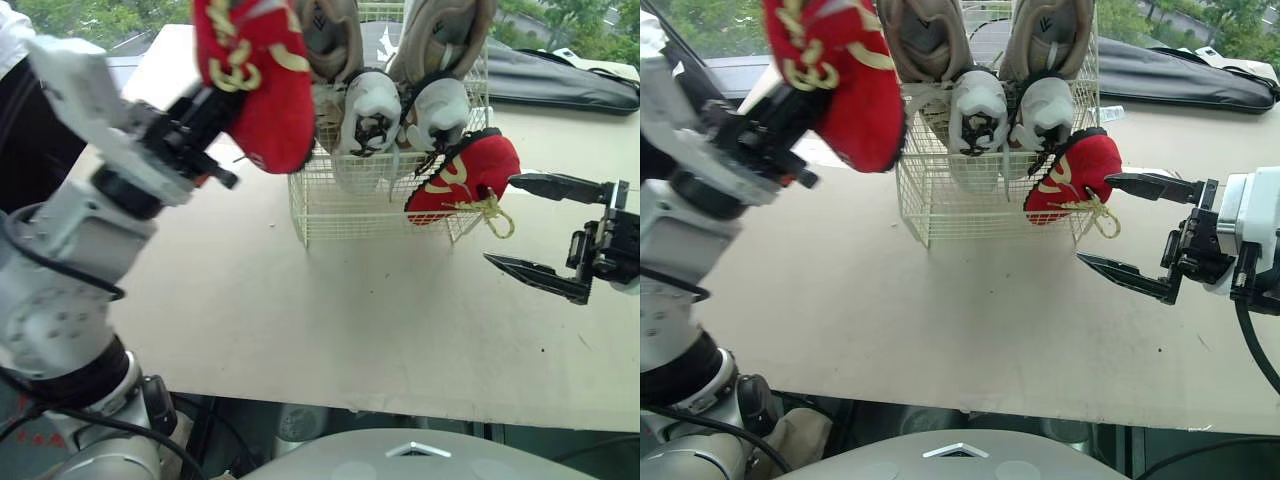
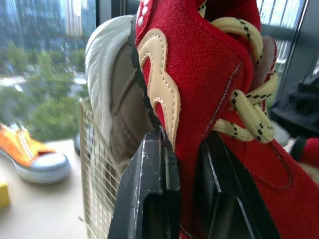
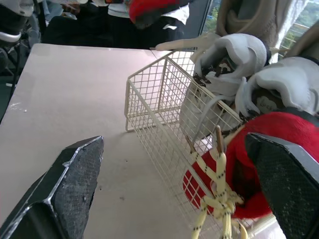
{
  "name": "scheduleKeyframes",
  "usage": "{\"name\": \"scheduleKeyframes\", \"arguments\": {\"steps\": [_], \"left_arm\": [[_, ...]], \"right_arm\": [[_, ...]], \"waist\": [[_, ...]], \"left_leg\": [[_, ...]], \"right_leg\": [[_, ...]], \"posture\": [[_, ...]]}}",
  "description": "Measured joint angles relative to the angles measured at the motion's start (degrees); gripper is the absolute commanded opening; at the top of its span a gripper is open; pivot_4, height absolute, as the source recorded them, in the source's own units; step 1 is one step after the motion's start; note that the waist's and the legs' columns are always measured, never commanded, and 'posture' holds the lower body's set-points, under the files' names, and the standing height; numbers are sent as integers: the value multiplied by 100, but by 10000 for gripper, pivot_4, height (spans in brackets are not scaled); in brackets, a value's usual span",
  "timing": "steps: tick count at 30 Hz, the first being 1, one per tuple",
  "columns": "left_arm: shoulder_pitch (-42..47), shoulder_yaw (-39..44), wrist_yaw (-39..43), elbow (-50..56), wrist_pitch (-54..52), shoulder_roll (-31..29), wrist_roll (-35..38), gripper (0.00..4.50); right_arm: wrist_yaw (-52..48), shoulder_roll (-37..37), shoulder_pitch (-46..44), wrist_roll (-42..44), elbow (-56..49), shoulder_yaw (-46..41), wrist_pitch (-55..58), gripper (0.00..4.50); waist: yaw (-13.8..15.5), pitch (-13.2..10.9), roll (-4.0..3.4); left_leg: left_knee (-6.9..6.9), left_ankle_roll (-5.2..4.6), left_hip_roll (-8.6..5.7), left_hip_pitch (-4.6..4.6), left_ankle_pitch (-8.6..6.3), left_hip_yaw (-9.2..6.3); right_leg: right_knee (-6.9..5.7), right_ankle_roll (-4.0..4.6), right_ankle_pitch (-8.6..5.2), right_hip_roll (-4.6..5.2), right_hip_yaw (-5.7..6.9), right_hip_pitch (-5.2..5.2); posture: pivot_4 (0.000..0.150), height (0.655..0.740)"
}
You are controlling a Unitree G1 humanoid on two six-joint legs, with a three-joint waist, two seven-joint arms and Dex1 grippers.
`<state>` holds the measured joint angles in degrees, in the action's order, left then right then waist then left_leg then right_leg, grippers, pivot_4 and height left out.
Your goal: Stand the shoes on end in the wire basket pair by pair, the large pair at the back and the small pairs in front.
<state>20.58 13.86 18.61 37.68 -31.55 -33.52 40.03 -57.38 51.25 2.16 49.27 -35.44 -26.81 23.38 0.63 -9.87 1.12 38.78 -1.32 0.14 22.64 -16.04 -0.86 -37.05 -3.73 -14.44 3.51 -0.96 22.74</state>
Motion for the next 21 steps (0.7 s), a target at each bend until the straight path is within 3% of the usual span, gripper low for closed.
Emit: {"name": "scheduleKeyframes", "arguments": {"steps": [3, 9, 16, 21], "left_arm": [[-175, -908, 412, -763, 1979, 351, -1668, 1804], [-246, -1454, 478, -2429, 4769, 1216, -3162, 1804], [-872, -2041, 253, -2948, 5757, 1918, -3970, 1804], [-837, -2094, -28, -3171, 6130, 2012, -4452, 1804]], "right_arm": [[55, 5, 122, 20, -61, -167, 25, 45000], [270, 9, 609, 142, -569, -690, 193, 45000], [653, -97, 1208, 398, -1090, -1136, 422, 45000], [814, -165, 1458, 502, -1310, -1267, 466, 45000]], "waist": [[20, 0, -1], [73, 8, -2], [107, 20, -12], [115, 32, -25]], "left_leg": [[0, -9, 6, 1, -4, 9], [21, -41, 6, 10, -22, 4], [49, -66, 4, 10, -36, 15], [51, -66, 4, 6, -36, 18]], "right_leg": [[3, -1, 0, -4, -3, 3], [4, -6, 3, 5, 6, -3], [5, -33, 18, 9, -4, -12], [0, -33, 18, 6, -7, -13]], "posture": [[1500, 7400], [1500, 7400], [1500, 7400], [1500, 7400]]}}
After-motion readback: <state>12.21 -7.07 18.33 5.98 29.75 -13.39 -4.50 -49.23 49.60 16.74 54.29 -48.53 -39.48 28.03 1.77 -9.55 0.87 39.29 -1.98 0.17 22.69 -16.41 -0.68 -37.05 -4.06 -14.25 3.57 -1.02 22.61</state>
